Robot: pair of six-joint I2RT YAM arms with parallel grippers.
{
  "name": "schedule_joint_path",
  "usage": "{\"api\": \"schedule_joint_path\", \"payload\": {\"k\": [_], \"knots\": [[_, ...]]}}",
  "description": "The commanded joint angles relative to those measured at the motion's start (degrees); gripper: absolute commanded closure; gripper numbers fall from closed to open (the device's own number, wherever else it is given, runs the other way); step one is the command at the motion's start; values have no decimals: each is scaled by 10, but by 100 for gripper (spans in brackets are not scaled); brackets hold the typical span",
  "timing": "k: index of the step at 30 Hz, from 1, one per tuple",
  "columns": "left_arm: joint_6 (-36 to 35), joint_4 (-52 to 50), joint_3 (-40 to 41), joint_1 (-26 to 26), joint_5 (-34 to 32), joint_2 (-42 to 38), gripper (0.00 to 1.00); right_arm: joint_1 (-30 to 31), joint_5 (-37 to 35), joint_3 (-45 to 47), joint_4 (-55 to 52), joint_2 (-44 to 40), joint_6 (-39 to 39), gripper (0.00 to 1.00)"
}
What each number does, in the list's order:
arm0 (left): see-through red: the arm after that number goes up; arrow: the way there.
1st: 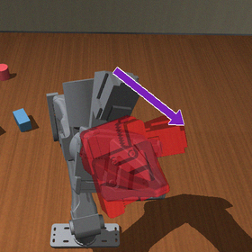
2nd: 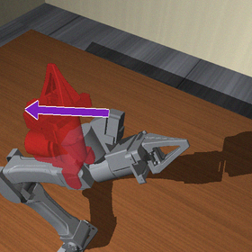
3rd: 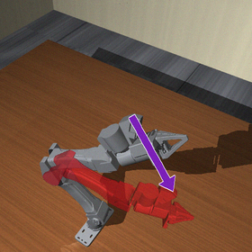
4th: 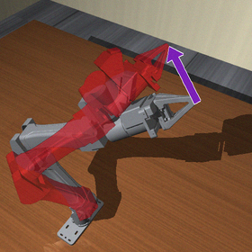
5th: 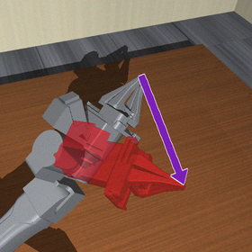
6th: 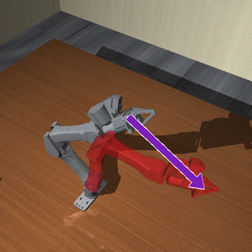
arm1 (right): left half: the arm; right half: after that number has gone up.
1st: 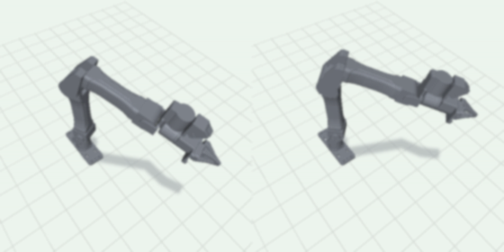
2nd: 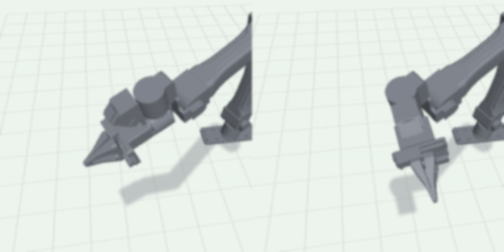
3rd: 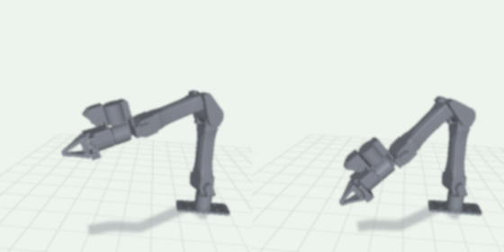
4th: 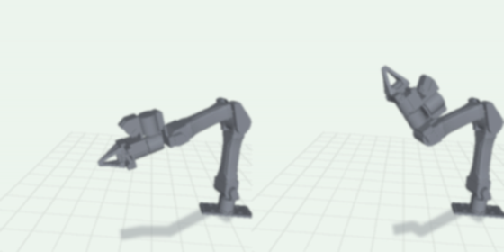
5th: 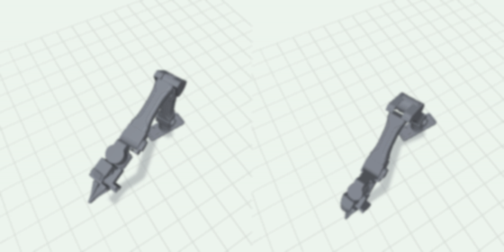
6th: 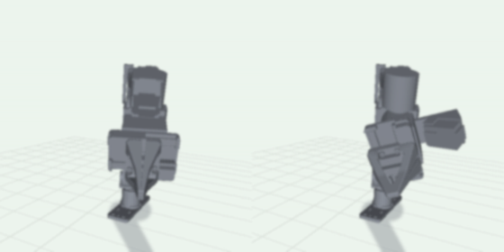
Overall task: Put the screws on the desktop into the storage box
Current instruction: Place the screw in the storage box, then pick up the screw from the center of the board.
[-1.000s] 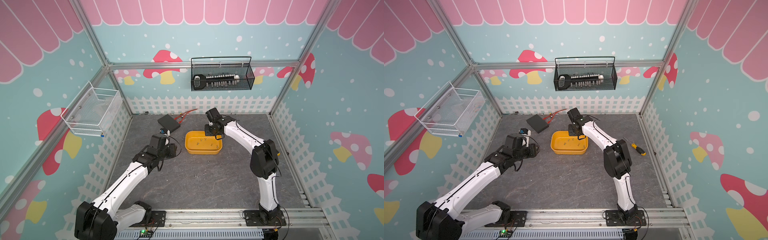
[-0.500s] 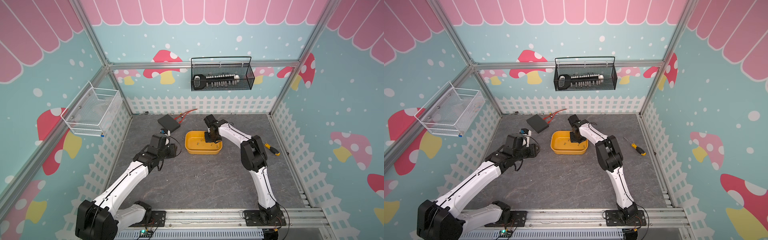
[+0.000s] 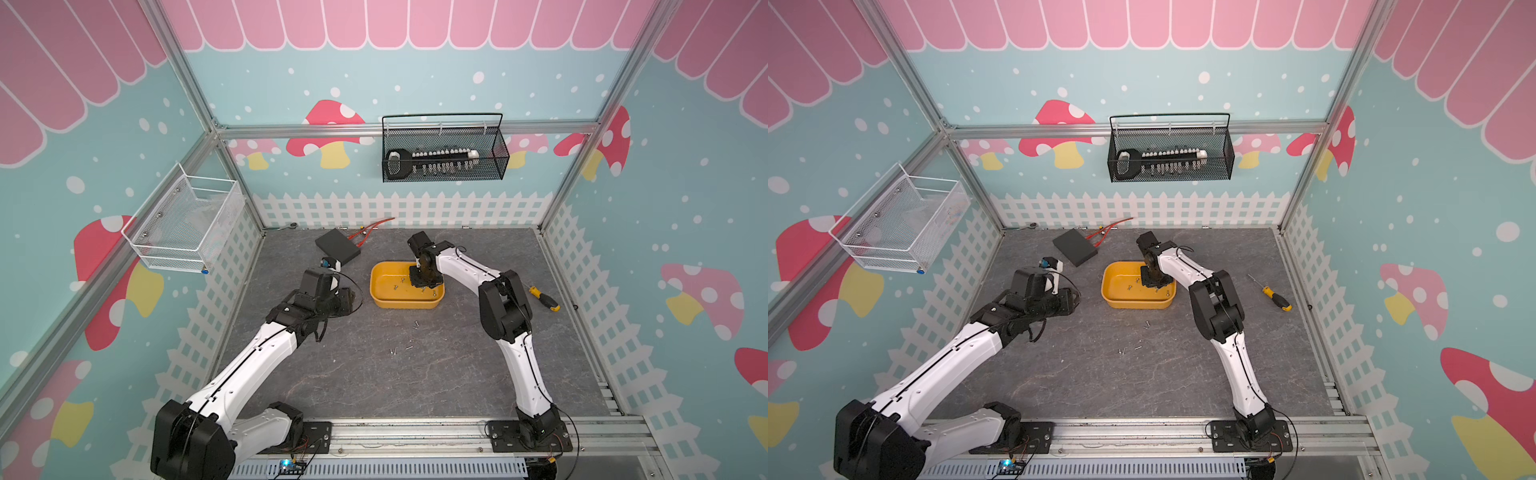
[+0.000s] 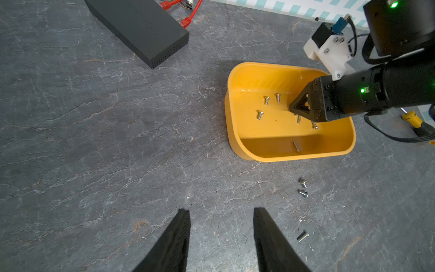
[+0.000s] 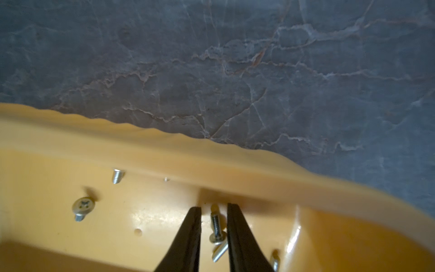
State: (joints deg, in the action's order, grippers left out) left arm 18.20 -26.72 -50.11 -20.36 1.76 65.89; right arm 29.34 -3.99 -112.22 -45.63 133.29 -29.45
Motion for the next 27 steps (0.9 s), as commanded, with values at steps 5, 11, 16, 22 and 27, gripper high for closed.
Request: {"api": "schedule_joint_path", "payload": {"k": [5, 11, 16, 22, 27], "knots": [[-18, -21, -17, -32, 17, -5, 52, -3, -32, 3, -21, -151, -8, 68], [25, -56, -34, -161, 21, 43, 54, -1, -46, 102, 6, -329, -34, 67], [128, -60, -29, -238, 33, 95, 56, 0, -51, 216, 20, -456, -56, 67], [160, -49, -40, -274, 22, 140, 56, 2, -44, 321, 27, -547, -68, 67], [112, -41, -80, -322, 23, 202, 56, 2, -45, 387, 32, -600, -71, 67]]}}
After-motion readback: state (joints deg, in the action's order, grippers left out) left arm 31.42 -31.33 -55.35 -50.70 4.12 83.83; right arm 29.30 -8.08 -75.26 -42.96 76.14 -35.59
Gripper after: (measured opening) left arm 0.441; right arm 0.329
